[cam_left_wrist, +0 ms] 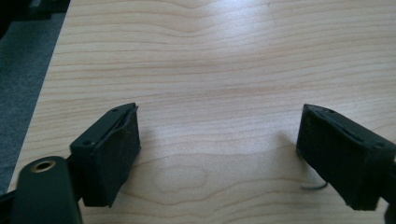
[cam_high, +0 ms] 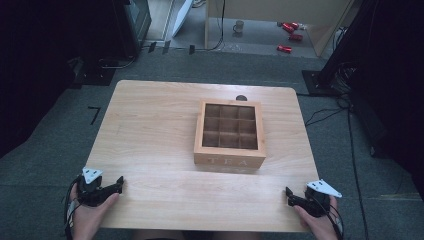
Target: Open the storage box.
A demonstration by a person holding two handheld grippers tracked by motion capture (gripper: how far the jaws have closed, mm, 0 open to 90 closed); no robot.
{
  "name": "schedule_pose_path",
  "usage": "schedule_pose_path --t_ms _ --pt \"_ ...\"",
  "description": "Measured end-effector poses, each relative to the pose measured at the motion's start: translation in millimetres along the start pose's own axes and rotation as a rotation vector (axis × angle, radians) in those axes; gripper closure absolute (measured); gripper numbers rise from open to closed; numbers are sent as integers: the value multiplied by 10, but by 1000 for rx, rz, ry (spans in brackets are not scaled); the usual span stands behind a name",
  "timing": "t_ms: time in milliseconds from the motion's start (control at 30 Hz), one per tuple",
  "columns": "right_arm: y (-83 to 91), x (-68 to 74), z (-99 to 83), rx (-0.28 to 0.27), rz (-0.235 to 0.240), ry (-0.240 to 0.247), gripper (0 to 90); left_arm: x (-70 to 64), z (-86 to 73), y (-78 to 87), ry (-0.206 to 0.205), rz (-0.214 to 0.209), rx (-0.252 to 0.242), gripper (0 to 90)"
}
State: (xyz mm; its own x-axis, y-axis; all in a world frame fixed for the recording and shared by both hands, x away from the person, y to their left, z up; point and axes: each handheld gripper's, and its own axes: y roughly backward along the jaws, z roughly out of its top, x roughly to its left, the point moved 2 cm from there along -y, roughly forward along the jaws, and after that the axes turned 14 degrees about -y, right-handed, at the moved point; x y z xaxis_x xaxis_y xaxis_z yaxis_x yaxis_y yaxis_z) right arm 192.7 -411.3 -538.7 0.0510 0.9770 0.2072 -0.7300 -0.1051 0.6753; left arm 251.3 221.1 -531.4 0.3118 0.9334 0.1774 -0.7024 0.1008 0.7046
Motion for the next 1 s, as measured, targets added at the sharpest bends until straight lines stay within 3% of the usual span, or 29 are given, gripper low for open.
schedule_pose_path --t_ms 133,267,533,733,1000 --pt "-2 -3 2 1 -7 -7 150 -12 21 3 13 9 6 143" --pt "-3 -4 4 0 -8 -9 151 -111 97 5 26 -40 -18 147" --pt "18 -11 33 -10 1 -39 163 -371 335 34 -23 -109 -67 150" --pt "108 60 157 -56 19 -65 179 -614 568 6 -59 -163 -97 152" --pt "144 242 303 -79 57 -43 185 -921 793 -17 -125 -218 -116 155"
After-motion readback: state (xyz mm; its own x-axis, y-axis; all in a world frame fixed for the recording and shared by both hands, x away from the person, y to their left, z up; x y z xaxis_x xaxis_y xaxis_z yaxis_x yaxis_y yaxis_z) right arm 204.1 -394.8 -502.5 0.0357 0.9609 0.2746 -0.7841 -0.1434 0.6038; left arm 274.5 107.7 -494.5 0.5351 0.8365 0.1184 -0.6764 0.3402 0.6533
